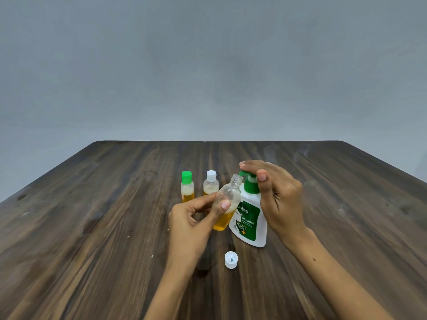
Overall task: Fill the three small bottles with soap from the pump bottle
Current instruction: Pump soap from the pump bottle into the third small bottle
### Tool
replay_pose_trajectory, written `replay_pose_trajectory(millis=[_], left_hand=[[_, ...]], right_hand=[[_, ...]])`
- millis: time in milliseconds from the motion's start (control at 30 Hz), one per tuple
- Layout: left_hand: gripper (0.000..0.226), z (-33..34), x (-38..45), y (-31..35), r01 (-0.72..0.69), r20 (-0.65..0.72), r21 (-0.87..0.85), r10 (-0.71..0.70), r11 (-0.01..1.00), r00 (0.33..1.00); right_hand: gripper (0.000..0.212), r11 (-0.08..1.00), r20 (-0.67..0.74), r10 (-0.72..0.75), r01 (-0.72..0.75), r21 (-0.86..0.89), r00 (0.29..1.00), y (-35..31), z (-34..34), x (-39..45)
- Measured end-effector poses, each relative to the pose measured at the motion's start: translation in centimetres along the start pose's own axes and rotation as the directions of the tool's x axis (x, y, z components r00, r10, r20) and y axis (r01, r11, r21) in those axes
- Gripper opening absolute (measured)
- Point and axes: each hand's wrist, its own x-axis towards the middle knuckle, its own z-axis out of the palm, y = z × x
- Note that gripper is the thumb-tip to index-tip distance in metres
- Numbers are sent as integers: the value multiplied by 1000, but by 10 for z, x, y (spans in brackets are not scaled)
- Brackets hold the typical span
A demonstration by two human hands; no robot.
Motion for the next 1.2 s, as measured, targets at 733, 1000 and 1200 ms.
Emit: replay_pose_trajectory(millis=[733,1000,1200], left_hand=[[36,-1,-2,4,-11,-8,1,11,1000,1000],[31,1,-3,7,-27,6,-23,27,999,1000],[30,2,-3,7,-32,11,-18,33,999,999]], right_hand=[[59,995,-6,83,-83,58,997,-2,4,-1],[58,995,-9,78,-77,56,997,-3,4,2],[60,998,6,51,-51,28,999,-2,1,5]])
